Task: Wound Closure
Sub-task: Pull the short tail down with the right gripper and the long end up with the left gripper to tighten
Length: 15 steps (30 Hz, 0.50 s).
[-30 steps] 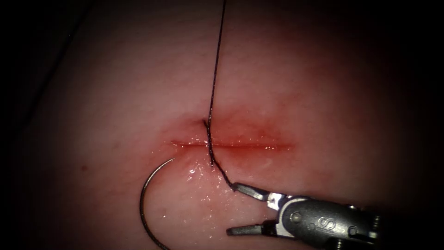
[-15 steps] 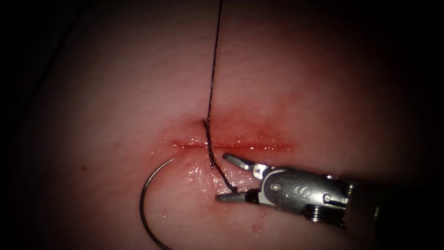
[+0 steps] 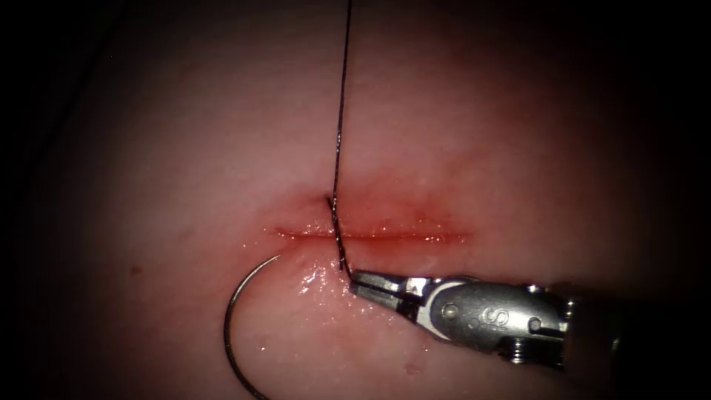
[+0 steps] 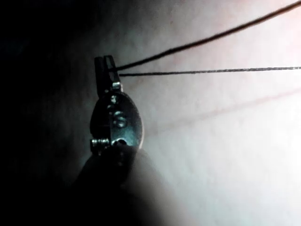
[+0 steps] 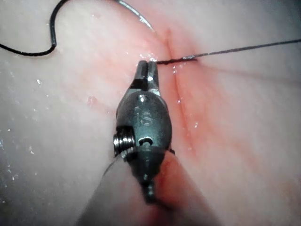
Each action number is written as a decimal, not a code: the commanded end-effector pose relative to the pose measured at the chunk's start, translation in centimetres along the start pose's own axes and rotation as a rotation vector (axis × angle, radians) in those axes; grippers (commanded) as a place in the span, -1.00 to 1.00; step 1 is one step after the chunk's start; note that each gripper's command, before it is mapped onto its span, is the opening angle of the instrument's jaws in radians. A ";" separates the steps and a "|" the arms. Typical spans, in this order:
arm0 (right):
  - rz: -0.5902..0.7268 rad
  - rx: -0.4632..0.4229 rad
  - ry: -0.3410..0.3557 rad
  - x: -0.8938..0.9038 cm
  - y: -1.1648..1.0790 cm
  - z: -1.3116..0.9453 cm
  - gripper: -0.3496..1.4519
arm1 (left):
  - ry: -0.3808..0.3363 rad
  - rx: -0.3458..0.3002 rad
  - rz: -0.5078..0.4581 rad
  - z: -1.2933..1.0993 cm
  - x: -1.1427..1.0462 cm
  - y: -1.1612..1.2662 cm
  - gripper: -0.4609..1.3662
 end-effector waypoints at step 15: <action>0.301 0.185 -0.172 -0.13 -0.07 0.03 -1.00 | -0.020 0.022 0.057 0.20 -0.08 -0.23 -0.88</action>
